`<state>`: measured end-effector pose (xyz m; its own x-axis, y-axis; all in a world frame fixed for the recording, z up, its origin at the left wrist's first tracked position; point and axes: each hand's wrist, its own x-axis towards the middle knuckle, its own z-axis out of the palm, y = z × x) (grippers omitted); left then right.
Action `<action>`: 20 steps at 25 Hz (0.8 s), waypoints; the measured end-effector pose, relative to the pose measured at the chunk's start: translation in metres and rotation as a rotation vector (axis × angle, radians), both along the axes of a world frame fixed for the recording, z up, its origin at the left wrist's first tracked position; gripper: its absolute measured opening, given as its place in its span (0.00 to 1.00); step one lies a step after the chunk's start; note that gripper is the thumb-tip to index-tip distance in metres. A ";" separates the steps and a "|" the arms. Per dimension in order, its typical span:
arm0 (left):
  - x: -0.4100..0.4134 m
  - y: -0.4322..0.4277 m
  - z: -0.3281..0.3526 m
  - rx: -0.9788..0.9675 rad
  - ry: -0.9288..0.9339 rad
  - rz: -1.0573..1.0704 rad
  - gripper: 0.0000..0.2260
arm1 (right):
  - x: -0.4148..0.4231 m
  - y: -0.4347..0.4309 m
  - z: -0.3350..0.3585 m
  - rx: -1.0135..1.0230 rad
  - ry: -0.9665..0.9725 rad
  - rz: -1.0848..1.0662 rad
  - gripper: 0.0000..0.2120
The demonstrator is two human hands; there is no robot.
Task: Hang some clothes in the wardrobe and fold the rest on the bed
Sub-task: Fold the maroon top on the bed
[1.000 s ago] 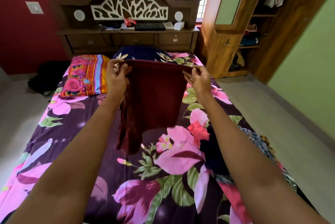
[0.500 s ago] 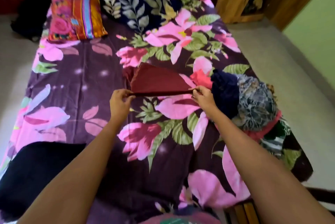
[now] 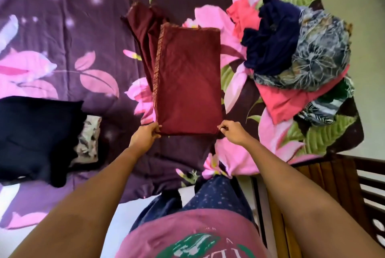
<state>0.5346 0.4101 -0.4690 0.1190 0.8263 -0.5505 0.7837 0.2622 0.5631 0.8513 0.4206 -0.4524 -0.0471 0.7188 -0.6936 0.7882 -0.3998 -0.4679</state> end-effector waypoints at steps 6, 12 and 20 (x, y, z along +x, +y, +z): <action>0.005 -0.052 -0.033 -0.208 0.104 -0.046 0.07 | -0.004 -0.036 -0.030 -0.165 -0.095 0.268 0.10; 0.022 -0.052 -0.028 -0.267 0.191 -0.084 0.10 | -0.014 -0.024 -0.028 -0.253 -0.184 0.441 0.10; 0.021 0.070 -0.001 -0.208 0.082 -0.128 0.11 | -0.090 0.092 -0.006 -0.151 -0.085 0.444 0.21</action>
<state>0.5561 0.4797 -0.4699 0.1632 0.6752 -0.7194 0.8588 0.2617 0.4405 0.7617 0.5131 -0.4579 -0.2656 0.5331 -0.8033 0.9313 -0.0737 -0.3568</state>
